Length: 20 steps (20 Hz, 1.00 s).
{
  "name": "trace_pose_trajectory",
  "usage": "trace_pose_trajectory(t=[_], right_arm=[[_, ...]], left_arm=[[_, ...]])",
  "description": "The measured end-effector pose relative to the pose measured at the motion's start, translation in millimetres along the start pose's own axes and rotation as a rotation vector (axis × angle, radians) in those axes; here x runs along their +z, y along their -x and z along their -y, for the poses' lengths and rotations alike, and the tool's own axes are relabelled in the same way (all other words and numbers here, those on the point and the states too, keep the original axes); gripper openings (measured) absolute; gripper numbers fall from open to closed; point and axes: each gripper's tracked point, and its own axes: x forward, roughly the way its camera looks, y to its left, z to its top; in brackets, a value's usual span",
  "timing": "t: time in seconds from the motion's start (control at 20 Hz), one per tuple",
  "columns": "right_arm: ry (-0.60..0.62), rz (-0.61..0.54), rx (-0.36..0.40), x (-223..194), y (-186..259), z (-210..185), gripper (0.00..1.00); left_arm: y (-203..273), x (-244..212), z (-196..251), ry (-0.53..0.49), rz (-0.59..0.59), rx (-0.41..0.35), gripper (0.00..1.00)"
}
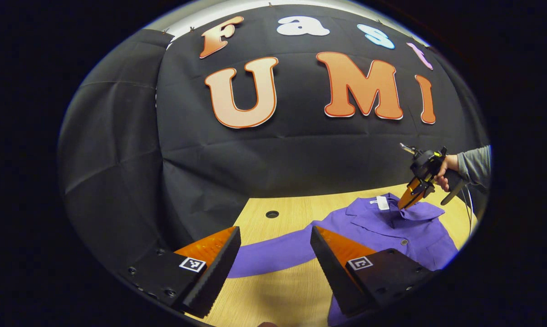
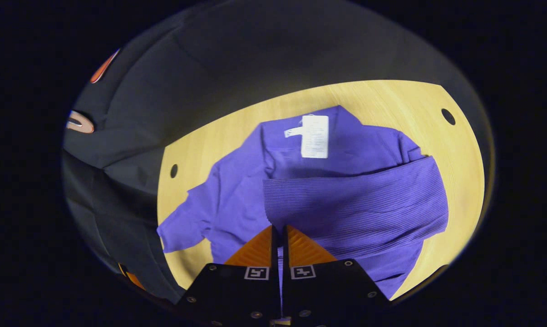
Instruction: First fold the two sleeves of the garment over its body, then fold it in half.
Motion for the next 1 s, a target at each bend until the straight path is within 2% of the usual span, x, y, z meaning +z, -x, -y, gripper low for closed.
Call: trace_pose_trajectory(t=[0.35, 0.45, 0.65, 0.75, 0.85, 0.9, 0.95, 1.0], right_arm=[[0.121, -0.01, 0.102, -6, -1, -104, 0.03], [0.161, -0.03, 0.107, -15, -9, -120, 0.02], [0.166, -0.027, 0.121, -21, -11, -135, 0.03], [0.172, 0.006, 0.126, -14, -2, -138, 0.09], [0.181, 0.039, 0.129, -10, 12, -134, 0.22], [0.19, 0.064, 0.124, -8, 23, -131, 0.35], [0.204, 0.098, 0.122, -2, 34, -128, 0.26], [0.217, 0.13, 0.115, 2, 46, -124, 0.5]], left_arm=[[1, 5, -29, 0.025, 0.017, 0.029, 0.97], [1, 6, -41, 0.033, 0.02, 0.044, 0.97], [-5, -5, -59, 0.051, -0.009, 0.07, 0.97], [-16, -16, -65, 0.06, -0.053, 0.078, 0.97], [-29, -19, -69, 0.067, -0.08, 0.074, 0.98], [-35, -20, -71, 0.066, -0.094, 0.074, 0.98], [-41, -21, -74, 0.065, -0.11, 0.078, 0.98], [-49, -23, -77, 0.072, -0.129, 0.076, 0.98]])
